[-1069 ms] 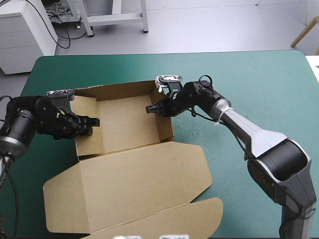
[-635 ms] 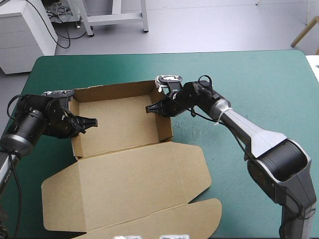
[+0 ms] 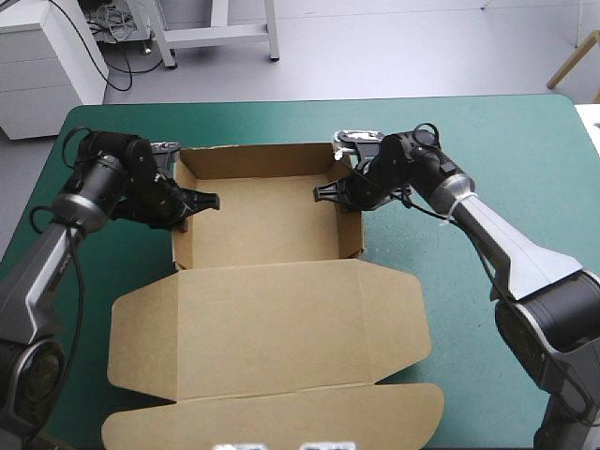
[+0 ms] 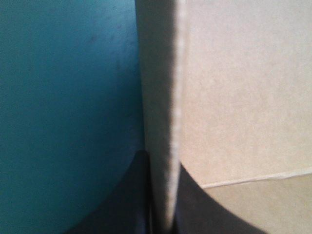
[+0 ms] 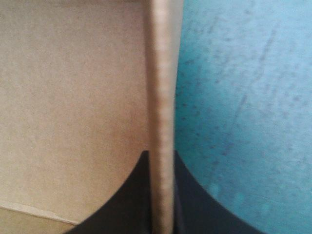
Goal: Fold the box
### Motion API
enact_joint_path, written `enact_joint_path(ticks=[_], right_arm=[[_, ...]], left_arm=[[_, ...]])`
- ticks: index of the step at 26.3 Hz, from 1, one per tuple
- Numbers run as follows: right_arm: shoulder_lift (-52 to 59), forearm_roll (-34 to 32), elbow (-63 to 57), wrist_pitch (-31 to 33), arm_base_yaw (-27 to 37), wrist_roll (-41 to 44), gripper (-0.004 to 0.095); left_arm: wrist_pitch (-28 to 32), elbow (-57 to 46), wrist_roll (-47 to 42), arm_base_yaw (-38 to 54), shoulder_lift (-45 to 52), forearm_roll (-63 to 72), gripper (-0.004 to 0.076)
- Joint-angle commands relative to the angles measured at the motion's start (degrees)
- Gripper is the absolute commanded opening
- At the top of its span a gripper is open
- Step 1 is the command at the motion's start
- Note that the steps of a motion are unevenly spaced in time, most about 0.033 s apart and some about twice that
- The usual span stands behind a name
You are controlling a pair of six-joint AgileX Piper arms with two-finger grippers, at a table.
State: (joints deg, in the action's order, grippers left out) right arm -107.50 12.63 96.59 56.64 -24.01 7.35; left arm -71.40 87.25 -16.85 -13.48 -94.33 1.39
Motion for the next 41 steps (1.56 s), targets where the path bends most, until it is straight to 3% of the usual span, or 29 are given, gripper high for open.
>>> enact_joint_path(ticks=[1,7,15,19,41], right_arm=[[4.17,-2.19,1.77,5.94,3.45,-2.11,-0.0019],[4.17,-4.32,1.77,10.39,6.56,-2.11,-0.0019],[3.00,-6.28,2.37,11.55,8.76,-2.24,-0.0019],[-0.21,-3.21,4.05,12.23,8.76,-1.83,-0.0019],[-3.15,-4.32,5.13,10.34,5.86,-1.06,-0.0017]], left_arm=[[-2.75,8.83,1.49,-3.79,-3.56,-2.52,-0.0010],[-2.75,17.89,0.79,-7.90,-12.16,4.64,-0.0010],[-2.75,17.98,2.02,-7.90,-14.47,5.93,-0.0010],[-2.86,17.98,2.85,-8.33,-14.47,5.76,-0.0010],[-2.86,16.24,4.34,-10.13,-18.52,2.01,-0.0010]])
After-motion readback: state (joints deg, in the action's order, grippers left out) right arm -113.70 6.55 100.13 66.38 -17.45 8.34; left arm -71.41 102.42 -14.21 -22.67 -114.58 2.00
